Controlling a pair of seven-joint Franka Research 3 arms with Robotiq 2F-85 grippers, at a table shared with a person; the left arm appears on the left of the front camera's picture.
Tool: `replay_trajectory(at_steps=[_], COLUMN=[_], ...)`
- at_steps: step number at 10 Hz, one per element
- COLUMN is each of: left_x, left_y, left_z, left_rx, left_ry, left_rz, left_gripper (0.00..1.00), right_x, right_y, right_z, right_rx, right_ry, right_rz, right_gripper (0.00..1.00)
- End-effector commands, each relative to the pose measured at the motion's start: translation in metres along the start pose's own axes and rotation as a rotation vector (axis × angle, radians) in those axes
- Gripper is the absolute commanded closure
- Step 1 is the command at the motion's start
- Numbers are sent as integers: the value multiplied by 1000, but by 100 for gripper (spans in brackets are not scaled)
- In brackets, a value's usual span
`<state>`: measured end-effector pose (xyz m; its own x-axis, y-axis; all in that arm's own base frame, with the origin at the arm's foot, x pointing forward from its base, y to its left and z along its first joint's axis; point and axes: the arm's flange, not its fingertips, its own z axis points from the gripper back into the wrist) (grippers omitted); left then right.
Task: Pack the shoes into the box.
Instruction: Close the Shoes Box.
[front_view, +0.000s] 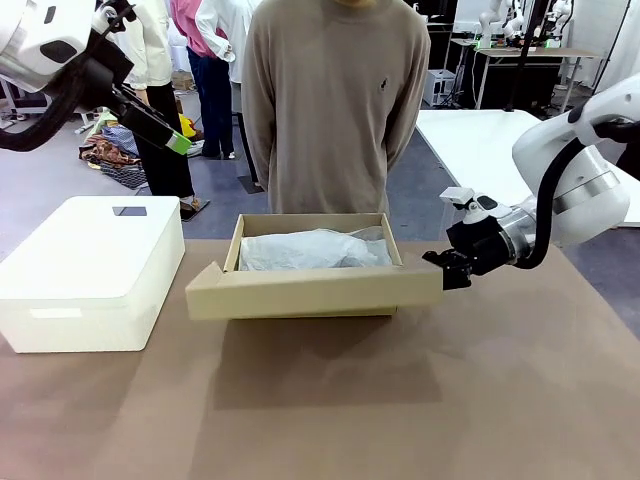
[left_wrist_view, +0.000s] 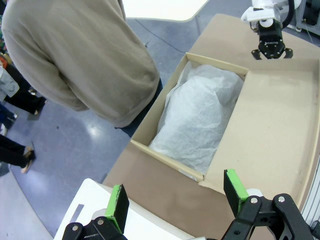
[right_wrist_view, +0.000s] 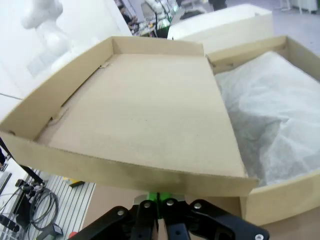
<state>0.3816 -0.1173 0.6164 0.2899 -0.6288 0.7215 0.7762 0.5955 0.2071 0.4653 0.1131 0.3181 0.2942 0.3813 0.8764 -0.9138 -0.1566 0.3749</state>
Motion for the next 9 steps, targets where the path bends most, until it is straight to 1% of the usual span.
replay_trajectory(at_steps=[1,3,4,6,9], left_x=[-1,-1,-1,-1,-1], left_y=[0,0,0,0,0], left_z=[1,1,1,1,1], left_rx=[-13,-13,-13,-13,-13], left_ry=[-12,-12,-12,-12,-12], left_rz=[4,4,4,4,4], left_gripper=[0,0,0,0,0], right_x=[6,13,16,25,28], right_y=[7,9,10,7,-4], right_z=[3,8,9,12,6], right_rx=[-41,-120,-147,-251,-391], right_ry=[-93,-152,-169,-192,-118], right_rz=[39,55,60,67,61], right_gripper=[100,100,100,100,100])
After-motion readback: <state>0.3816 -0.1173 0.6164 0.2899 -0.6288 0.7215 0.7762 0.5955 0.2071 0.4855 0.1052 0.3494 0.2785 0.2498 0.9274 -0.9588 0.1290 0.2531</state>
